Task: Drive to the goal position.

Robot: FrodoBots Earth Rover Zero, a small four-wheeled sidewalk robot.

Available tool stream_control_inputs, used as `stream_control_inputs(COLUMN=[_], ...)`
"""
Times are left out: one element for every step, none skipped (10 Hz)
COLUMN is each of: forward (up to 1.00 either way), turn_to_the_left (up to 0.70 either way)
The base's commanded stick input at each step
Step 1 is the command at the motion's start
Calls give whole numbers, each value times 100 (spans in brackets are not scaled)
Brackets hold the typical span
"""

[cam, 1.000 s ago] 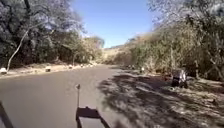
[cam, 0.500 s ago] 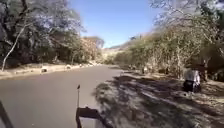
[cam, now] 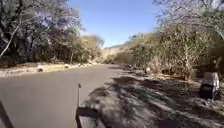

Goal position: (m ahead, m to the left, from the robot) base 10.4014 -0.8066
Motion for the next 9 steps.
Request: stream_control_inputs(forward=[100, 100, 100, 100, 100, 100, 100, 100, 100], turn_to_the_left=[0, 0, 0, 0, 0, 0, 0, 0, -16])
